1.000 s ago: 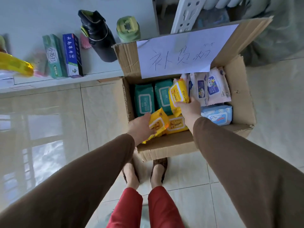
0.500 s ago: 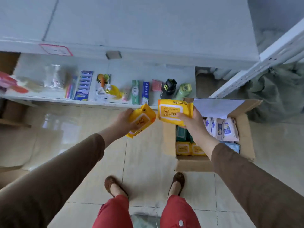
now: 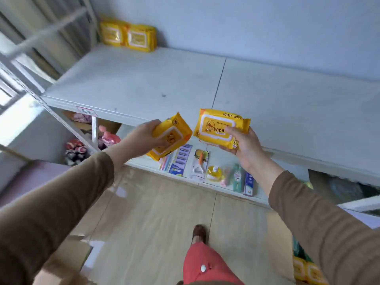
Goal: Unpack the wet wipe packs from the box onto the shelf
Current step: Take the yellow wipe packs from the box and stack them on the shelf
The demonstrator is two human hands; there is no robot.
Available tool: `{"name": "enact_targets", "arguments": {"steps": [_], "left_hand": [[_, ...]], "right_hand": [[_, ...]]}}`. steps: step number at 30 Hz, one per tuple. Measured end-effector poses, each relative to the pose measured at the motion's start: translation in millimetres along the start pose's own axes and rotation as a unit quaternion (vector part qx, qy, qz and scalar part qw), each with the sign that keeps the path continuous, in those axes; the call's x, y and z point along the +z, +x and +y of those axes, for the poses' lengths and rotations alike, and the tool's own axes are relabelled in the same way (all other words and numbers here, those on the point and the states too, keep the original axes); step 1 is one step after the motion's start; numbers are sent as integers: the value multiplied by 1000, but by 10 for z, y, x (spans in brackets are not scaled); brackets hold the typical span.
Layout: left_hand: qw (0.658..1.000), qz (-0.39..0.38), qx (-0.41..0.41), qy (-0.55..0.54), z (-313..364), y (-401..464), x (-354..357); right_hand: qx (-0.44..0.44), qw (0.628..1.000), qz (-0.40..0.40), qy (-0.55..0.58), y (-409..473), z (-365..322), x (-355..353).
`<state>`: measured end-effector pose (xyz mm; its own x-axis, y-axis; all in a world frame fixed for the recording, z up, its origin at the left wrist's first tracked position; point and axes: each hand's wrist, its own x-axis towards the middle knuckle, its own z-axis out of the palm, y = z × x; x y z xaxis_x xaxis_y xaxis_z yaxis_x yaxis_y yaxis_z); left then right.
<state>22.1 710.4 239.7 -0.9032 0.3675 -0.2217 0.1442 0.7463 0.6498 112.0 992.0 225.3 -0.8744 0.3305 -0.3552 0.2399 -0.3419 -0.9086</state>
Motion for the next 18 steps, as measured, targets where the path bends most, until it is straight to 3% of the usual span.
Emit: {"name": "enact_targets", "arguments": {"steps": [11,18], "left_hand": [[994,60,-34,87,-964,1905,-1704],[984,83,-32,154,-1496,3036,-2589]], "right_hand": [[-40,994,-73,-65,2283,-464,1901],[-97,984,-36,-147,3401,-596,2994]]}}
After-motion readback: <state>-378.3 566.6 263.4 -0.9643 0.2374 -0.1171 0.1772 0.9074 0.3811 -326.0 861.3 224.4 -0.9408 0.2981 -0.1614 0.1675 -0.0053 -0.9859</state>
